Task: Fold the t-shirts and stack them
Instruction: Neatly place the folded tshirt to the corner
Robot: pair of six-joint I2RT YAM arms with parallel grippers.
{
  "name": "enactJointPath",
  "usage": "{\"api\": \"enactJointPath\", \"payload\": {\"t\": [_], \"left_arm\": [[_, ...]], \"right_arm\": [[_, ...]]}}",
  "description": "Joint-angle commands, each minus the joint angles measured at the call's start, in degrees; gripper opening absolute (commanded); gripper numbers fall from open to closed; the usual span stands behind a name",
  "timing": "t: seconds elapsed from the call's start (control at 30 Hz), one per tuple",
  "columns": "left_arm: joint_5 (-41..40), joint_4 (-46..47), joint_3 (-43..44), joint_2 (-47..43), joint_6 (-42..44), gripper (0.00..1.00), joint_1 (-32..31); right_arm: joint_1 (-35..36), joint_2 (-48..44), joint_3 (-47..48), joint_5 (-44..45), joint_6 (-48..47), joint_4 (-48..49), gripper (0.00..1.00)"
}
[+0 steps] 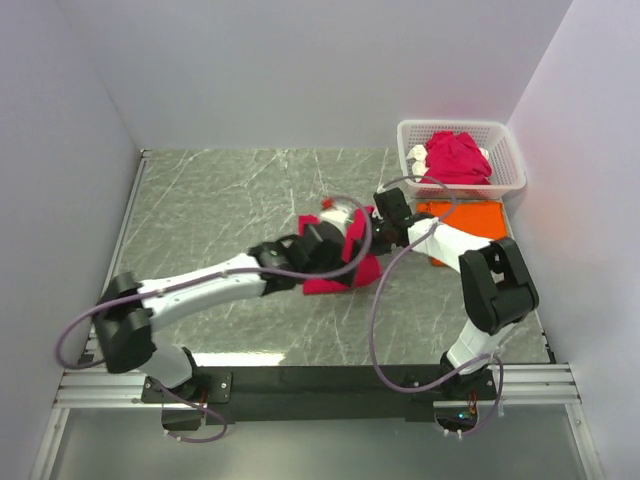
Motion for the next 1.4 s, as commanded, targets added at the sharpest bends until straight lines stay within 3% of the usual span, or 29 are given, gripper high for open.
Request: {"api": "enactJointPath", "payload": {"t": [0.0, 0.13, 0.27, 0.5, 0.83, 1.37], "left_arm": [[6.0, -6.9, 1.9, -6.0, -2.4, 0.94, 7.4], [9.2, -9.5, -1.0, -13.1, -1.7, 0.99, 20.5], [10.6, -10.4, -6.1, -17.2, 0.0, 0.99, 37.1], [16.2, -4.9, -17.6, -22.0, -0.8, 0.99, 54.8], [14.1, -5.1, -18.7, -24.4, -0.4, 0.99, 55.9], [16.2, -4.6, -18.8, -22.8, -0.3, 0.99, 56.2]], "right_arm": [[-0.4, -4.3, 5.8, 16.0, -13.3, -14.9, 0.0], [-0.6, -5.3, 9.6, 30.5, -17.9, -23.4, 0.0], [-2.6, -4.8, 13.5, 38.3, -19.4, -28.0, 0.0], [-5.6, -1.5, 20.5, 49.4, -23.4, -33.7, 0.0], [-13.4, -1.9, 22.9, 50.1, -25.8, -31.5, 0.0], [-16.3, 0.9, 25.5, 51.3, -28.3, -26.7, 0.0]]}}
